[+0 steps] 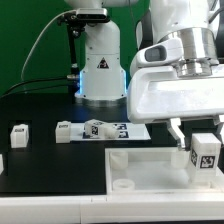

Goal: Assemble square table

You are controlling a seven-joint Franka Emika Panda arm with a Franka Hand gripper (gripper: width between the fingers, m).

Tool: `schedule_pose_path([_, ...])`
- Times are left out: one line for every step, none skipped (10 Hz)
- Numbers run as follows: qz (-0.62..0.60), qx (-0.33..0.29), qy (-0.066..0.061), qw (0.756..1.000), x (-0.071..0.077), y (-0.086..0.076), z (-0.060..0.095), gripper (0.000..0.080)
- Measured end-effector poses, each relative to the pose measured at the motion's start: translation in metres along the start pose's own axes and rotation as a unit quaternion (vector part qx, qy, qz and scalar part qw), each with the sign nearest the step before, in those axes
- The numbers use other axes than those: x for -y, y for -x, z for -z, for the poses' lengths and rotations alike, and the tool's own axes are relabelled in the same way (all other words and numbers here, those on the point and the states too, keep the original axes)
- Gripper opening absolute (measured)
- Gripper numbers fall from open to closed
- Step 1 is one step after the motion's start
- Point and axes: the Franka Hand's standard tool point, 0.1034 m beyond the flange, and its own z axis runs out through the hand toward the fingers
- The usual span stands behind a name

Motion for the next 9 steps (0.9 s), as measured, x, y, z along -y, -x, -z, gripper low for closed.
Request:
schedule_pose_path([0.0,0.001,0.0,1.0,0.0,0.0,0.0,0.0523])
schedule_pose_path([-0.001,0.019,-0.002,1.0,0.001,0.002,-0.001,0.061])
schedule_pose_path([-0.004,0.042,-0.005,0.999,0.002,-0.004,0.0,0.061])
schedule_pose_path([-0.008,0.072,-0.011,0.997,0.006,-0.013,-0.001,0.0641])
schedule_pose_path([-0.016,0.122,-0.015,0.992,0.01,-0.012,-0.004,0.0647])
schedule_pose_path([-0.018,0.168,-0.016,0.986,0.008,-0.012,-0.005,0.0647])
schedule_pose_path([-0.02,0.215,-0.016,0.976,0.003,-0.012,-0.006,0.0649])
schedule_pose_path([-0.02,0.249,-0.017,0.968,-0.003,-0.011,-0.005,0.0649])
schedule_pose_path([-0.026,0.298,-0.018,0.954,-0.01,-0.004,-0.002,0.0649])
